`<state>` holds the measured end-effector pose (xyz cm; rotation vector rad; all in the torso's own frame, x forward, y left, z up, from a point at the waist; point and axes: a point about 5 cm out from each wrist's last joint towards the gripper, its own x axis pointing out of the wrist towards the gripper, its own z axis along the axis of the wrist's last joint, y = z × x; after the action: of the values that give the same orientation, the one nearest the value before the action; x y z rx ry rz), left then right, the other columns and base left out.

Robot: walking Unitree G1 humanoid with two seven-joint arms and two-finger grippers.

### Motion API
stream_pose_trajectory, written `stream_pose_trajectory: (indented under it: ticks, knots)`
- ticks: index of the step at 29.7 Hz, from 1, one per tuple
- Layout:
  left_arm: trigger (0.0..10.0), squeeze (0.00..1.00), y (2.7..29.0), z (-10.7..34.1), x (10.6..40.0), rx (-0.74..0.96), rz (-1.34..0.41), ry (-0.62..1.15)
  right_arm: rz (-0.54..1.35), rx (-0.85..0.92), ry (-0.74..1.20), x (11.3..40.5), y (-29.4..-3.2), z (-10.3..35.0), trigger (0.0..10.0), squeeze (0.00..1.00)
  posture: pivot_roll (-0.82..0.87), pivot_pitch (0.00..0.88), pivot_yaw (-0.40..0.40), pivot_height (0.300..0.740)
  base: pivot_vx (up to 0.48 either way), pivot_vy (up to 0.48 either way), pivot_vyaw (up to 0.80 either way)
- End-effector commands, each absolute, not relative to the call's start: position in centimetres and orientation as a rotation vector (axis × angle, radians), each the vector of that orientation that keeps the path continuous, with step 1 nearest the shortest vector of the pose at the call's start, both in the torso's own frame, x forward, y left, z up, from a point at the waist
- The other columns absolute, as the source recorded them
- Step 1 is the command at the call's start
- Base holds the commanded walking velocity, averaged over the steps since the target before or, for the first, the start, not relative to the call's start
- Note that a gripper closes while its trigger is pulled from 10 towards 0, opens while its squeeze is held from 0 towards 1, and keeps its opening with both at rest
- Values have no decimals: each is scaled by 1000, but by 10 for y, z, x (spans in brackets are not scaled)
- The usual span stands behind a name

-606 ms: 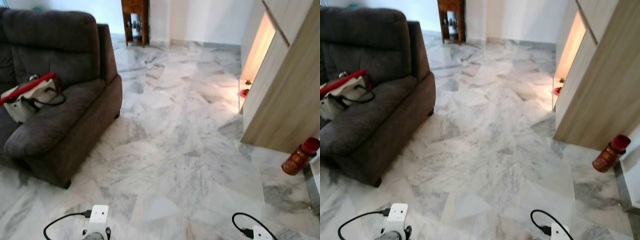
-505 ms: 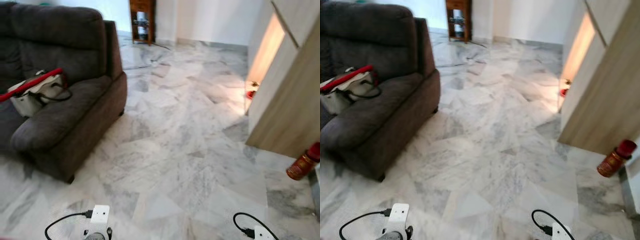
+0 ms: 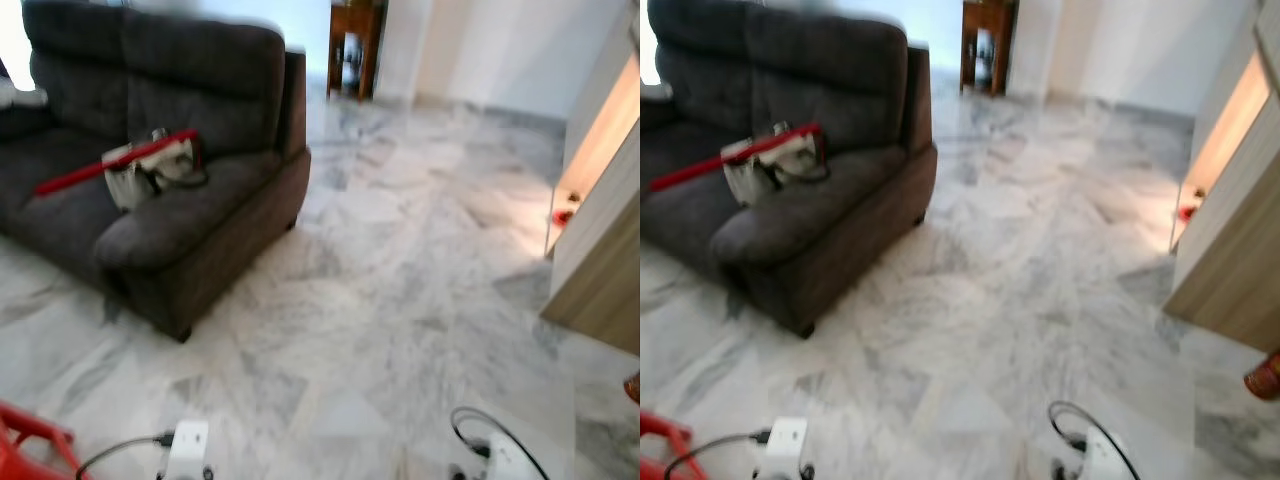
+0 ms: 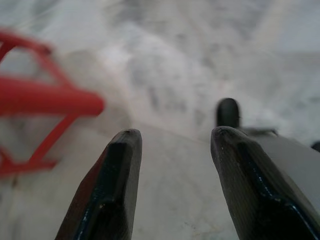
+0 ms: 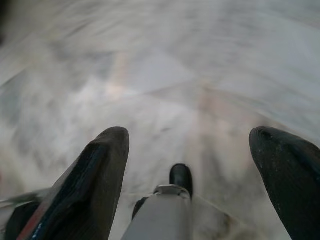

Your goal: Picking trash to rubbish bin

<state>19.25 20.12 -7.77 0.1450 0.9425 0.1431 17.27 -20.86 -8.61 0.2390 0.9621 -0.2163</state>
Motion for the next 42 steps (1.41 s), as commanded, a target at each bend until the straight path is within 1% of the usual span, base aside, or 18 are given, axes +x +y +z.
stream_pose_trajectory:
  ticks: [1,4,7,10,15,21,25,26,33,40,42]
  knots:
    - [10000,0,215,-80,182,167,165,968,-217,245,975,168,-204,-89,10000,0,-34,0,43,740,0,0,800]
    - [10000,0,223,-79,181,189,170,968,-168,236,983,169,-192,-90,10000,0,-24,0,55,740,0,0,800]
    - [10000,0,227,-79,179,198,174,973,-161,242,982,170,-187,-91,10000,0,-9,0,60,740,0,0,583]
    - [10000,0,237,-78,175,207,191,972,-142,248,980,171,-178,-91,10000,0,-17,0,79,740,0,0,581]
    - [10000,0,242,-82,162,212,207,999,-133,248,998,164,-173,-94,10000,0,-12,0,90,740,0,0,581]
    - [10000,0,241,-87,151,214,204,1021,-148,238,1026,152,-178,-99,10000,0,-11,0,83,740,0,0,584]
    - [10000,0,239,-87,153,209,202,1014,-152,240,1019,153,-179,-98,10000,0,-10,0,81,740,0,0,581]
    - [10000,0,237,-86,155,201,208,1008,-142,224,1016,156,-181,-97,10000,0,-1,1,55,740,0,0,800]
    - [10000,0,232,-89,153,182,212,1010,-138,209,997,165,-186,-93,10000,0,2,5,50,740,0,0,800]
    - [10000,0,228,-91,151,176,213,1025,-163,198,987,168,-197,-90,10000,0,-37,0,27,740,0,0,610]
    - [10000,0,223,-91,153,166,214,1023,-166,189,986,168,-203,-89,10000,0,-39,0,17,740,0,0,575]
